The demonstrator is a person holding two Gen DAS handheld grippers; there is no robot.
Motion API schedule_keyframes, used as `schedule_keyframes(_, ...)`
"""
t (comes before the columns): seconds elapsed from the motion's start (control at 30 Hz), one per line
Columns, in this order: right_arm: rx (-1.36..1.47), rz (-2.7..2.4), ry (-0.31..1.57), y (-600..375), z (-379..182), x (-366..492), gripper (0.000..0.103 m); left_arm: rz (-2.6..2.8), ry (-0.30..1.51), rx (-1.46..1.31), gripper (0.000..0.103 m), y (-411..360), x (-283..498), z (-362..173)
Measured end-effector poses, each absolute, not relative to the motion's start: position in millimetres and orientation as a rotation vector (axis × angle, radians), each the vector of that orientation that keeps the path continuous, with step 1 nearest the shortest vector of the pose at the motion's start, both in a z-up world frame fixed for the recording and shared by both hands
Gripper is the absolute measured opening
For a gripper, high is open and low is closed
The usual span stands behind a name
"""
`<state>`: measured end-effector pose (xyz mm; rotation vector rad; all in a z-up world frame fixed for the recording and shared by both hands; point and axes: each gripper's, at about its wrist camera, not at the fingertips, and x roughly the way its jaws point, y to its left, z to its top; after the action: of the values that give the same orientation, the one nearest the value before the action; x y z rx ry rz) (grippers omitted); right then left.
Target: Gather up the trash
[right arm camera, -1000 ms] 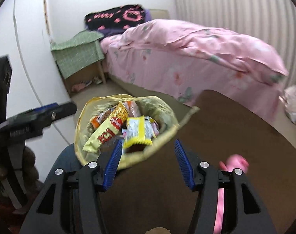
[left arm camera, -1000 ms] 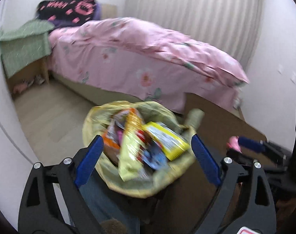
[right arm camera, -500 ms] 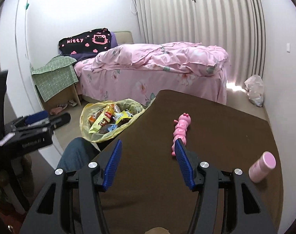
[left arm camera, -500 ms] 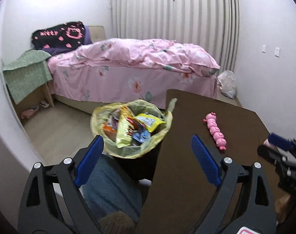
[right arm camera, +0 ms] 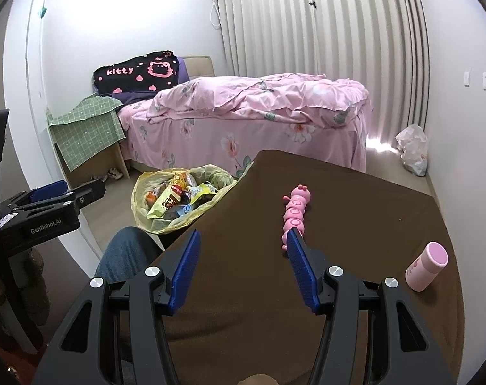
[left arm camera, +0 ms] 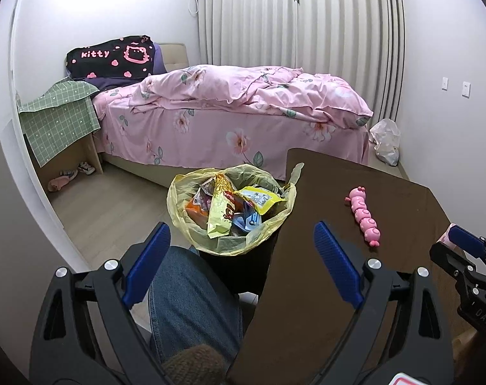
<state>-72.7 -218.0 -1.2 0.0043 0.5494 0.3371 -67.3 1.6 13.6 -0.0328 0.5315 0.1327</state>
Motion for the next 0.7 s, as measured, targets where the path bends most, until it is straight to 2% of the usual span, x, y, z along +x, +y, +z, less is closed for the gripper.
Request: schedule_keyframes(0.7, 0.007, 0.331, 0.552, -219.2, -1.2, -72.9, 0.053, 0.124, 0.539, -0.018, 0.087, -1.7, -66.0, 8.5)
